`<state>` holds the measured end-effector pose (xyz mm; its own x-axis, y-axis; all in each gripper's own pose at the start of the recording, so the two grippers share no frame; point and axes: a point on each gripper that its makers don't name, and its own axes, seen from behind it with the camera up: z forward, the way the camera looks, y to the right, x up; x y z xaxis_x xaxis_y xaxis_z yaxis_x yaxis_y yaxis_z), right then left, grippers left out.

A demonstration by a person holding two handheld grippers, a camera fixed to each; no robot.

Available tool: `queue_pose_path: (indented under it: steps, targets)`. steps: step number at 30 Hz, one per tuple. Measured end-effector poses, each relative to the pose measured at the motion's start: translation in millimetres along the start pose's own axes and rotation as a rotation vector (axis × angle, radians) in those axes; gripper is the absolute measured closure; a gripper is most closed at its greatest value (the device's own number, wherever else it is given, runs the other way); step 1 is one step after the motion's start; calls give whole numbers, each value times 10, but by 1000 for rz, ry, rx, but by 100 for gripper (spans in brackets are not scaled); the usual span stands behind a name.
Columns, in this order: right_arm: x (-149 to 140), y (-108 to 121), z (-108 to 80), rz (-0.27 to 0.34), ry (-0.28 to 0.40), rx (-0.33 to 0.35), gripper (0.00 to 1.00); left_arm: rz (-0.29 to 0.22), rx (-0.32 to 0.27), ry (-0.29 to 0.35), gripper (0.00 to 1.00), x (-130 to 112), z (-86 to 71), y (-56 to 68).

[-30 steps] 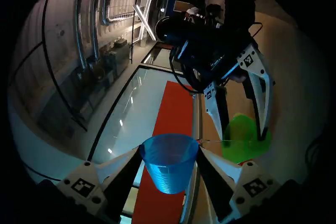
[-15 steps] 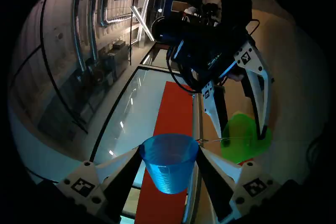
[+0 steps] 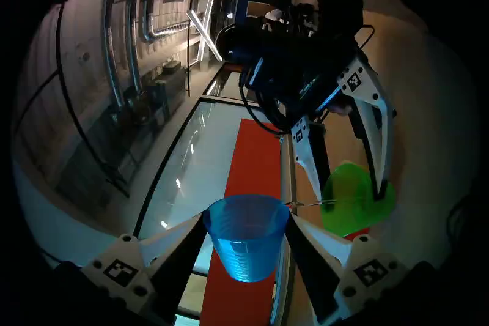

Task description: Pour water

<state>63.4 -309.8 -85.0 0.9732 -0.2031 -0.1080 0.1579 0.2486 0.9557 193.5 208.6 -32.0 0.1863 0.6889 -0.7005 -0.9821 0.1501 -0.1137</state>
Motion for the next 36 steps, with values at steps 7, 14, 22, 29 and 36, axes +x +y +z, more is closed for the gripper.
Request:
queue_pose_path:
  steps: [7,14,22,29,36]
  targets:
    - [-2,3,-6,0,1,-1,9,16,-3,2,14,9,10,15]
    - [-4,4,-11,-2,0,-1,9,30,-4,3,14,16,7,29]
    - [-1,3,-11,-3,0,-3,9,39,-2,2,14,16,11,23]
    - [9,5,-12,-4,1,-2,9,55,-5,1,14,25,21,24]
    - [-5,9,-24,-4,0,-2,9,66,-4,1,14,28,22,22]
